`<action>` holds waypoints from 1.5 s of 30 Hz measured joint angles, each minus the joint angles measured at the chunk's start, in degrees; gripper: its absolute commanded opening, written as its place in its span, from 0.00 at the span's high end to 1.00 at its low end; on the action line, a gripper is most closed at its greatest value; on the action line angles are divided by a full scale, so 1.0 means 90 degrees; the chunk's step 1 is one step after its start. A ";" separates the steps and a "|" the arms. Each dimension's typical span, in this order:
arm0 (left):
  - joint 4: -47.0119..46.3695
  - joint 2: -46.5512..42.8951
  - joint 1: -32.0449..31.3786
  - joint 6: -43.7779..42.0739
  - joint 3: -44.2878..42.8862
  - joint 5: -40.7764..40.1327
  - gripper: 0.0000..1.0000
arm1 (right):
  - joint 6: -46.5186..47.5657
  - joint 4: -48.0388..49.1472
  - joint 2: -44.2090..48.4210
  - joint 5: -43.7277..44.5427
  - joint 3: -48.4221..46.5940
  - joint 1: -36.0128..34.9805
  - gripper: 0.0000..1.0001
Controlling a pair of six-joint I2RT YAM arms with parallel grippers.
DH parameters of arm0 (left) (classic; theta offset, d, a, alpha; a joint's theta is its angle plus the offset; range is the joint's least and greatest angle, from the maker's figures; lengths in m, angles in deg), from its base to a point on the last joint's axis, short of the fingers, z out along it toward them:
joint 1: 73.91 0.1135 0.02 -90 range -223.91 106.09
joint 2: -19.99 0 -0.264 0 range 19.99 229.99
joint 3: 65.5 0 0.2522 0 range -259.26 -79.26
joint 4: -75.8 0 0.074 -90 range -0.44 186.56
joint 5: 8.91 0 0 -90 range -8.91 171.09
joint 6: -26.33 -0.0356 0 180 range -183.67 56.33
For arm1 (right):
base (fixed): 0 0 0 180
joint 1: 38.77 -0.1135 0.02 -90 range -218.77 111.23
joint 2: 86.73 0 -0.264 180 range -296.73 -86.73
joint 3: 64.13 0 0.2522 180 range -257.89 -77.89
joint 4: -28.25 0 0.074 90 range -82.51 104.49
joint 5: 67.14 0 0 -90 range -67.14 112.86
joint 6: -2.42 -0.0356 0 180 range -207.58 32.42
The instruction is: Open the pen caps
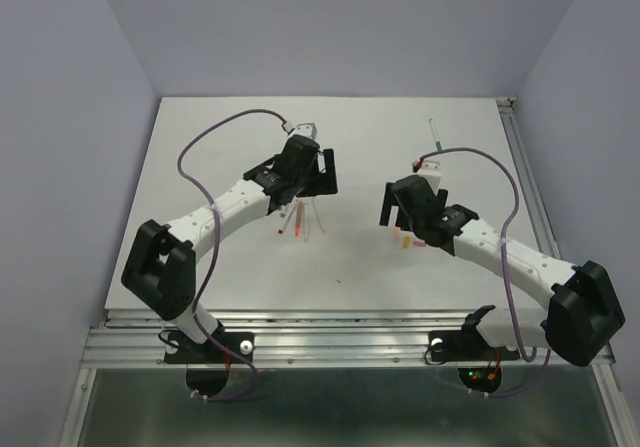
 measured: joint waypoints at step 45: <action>-0.1117 -0.1681 -0.0034 -0.0182 0.1773 -0.0015 0.01 | 0.2244 -0.0651 -0.7686 -0.1739 -0.8155 0.3827 0.38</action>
